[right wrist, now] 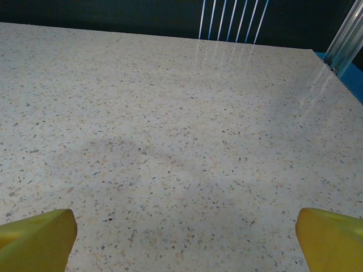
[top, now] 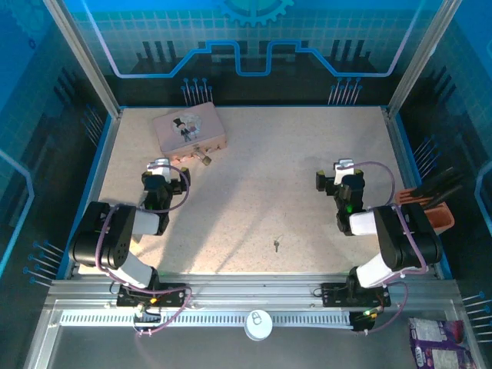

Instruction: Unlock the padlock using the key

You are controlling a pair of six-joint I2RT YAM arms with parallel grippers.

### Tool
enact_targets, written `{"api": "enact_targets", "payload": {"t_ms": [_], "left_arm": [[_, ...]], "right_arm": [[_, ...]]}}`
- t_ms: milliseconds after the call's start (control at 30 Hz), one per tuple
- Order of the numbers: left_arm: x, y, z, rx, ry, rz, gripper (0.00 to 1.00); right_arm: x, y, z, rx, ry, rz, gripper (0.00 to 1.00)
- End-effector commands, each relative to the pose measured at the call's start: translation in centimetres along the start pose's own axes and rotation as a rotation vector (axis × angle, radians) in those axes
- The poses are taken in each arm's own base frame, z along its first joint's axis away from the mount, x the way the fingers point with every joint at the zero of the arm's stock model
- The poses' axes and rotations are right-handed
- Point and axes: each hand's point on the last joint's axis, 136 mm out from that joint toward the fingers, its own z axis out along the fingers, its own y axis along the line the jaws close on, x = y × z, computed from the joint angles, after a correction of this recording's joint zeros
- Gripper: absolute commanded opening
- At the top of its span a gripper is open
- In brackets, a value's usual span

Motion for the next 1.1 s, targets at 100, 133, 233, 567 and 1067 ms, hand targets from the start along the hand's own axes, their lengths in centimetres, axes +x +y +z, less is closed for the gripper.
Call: {"api": "enact_targets", "payload": {"t_ms": [100,133,233,567,1067], "left_arm": [[-0.5,-0.1,0.0,-0.005,-0.023,-0.002,0.99],[-0.5,-0.1,0.0,-0.005,-0.022,0.000,0.99],[-0.5,-0.1,-0.1,-0.003,-0.022,-0.001,0.99],[-0.5,-0.1,0.0,-0.004,-0.023,-0.001,0.99],[-0.6,-1.4,-0.9,0.069,-0.057,0.034,0.99]], "right_arm": [[-1.2,0.3,0.2,0.000,-0.039,0.000,1.00],[-1.2,0.3,0.2,0.002,-0.038,-0.001,1.00],[-1.2,0.3,0.2,0.002,-0.039,0.000,1.00],[-1.1,0.3,0.2,0.001,-0.036,0.002,1.00],[-1.3,0.9,0.1,-0.026,-0.045,-0.017,1.00]]}}
